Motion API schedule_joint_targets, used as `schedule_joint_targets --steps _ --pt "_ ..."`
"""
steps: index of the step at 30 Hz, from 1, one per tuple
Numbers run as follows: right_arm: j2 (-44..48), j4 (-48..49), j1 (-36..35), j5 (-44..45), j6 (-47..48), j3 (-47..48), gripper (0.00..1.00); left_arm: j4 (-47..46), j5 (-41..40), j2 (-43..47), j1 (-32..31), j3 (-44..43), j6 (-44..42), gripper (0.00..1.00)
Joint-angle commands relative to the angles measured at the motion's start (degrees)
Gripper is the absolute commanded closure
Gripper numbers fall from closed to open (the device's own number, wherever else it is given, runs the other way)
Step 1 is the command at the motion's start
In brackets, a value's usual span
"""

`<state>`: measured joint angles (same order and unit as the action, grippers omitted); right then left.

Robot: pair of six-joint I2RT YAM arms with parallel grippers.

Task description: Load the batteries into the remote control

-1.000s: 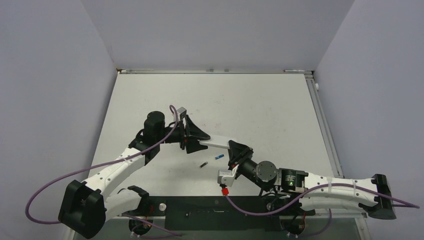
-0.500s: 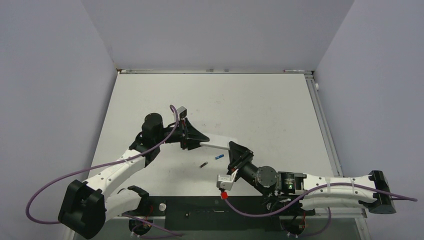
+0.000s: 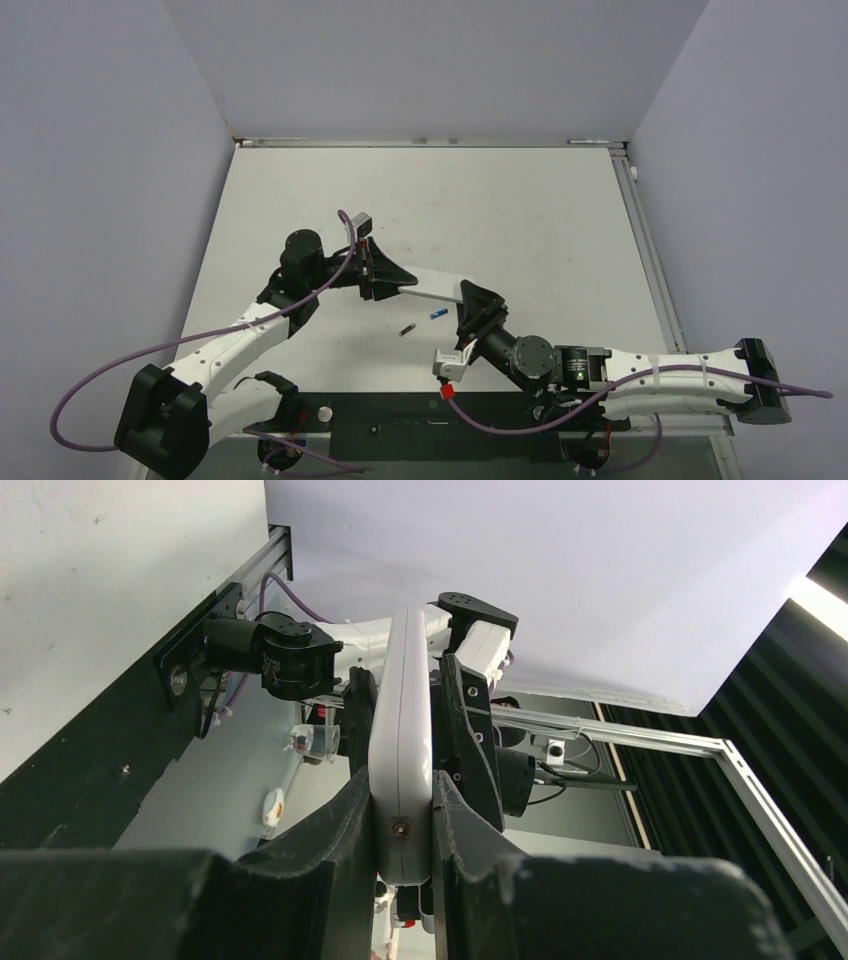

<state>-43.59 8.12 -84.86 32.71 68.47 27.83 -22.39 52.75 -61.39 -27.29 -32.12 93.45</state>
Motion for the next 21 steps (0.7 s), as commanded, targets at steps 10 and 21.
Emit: schedule_joint_targets --steps 10,21 --pt "3.0 -13.3 -0.3 2.1 -21.6 7.1 0.47 1.9 -0.9 1.0 1.4 -1.7 -12.3 1.00" --pt "-1.6 -26.4 5.7 -0.2 -43.6 19.4 0.42 4.2 0.1 0.5 6.1 -1.3 -20.3 1.00"
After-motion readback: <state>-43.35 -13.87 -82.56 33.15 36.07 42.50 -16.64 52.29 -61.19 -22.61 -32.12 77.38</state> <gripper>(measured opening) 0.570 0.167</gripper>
